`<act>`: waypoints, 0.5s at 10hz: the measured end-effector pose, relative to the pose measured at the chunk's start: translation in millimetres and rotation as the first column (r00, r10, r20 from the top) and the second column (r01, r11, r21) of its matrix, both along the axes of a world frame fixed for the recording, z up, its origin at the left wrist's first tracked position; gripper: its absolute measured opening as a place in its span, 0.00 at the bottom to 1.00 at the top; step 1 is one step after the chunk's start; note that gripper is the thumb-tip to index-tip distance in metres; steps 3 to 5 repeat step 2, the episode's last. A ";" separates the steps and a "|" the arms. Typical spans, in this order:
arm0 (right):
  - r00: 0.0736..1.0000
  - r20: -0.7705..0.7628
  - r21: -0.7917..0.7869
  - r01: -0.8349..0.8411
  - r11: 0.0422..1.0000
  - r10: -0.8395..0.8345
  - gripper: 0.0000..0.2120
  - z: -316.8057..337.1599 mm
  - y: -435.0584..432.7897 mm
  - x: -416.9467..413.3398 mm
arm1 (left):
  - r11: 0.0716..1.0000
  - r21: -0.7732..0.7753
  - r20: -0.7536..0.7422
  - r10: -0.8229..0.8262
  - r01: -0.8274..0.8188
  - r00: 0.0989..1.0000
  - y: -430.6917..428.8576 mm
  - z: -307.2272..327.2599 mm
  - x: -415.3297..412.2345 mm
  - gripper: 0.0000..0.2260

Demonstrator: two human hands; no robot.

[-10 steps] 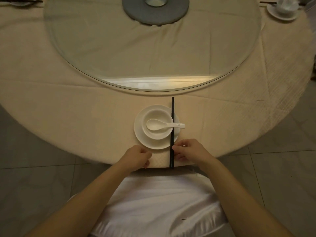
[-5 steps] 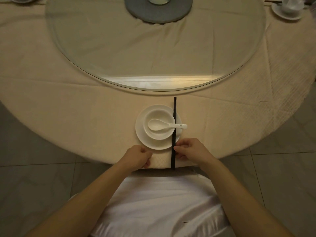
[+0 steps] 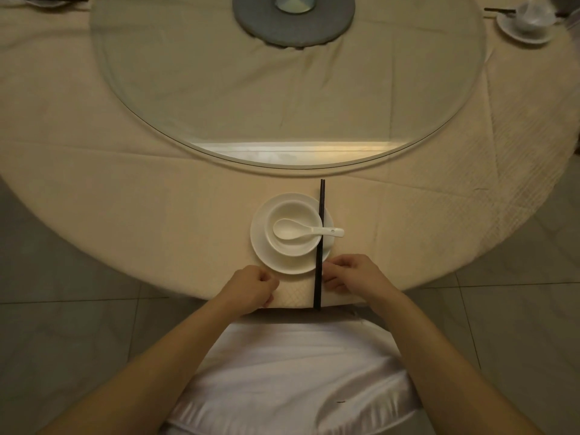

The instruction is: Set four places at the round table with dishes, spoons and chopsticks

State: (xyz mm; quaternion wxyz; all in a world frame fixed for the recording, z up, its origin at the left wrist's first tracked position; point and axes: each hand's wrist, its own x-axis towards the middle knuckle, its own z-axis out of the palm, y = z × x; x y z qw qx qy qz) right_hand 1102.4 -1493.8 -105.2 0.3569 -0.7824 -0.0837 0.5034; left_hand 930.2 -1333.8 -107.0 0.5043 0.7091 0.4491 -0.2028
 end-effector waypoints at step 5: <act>0.857 0.353 -0.323 -0.264 0.909 0.375 0.12 24.9 1.6 8.1 | 0.925 0.264 -0.104 -0.256 0.275 0.961 17.3 37.8 2.8 0.13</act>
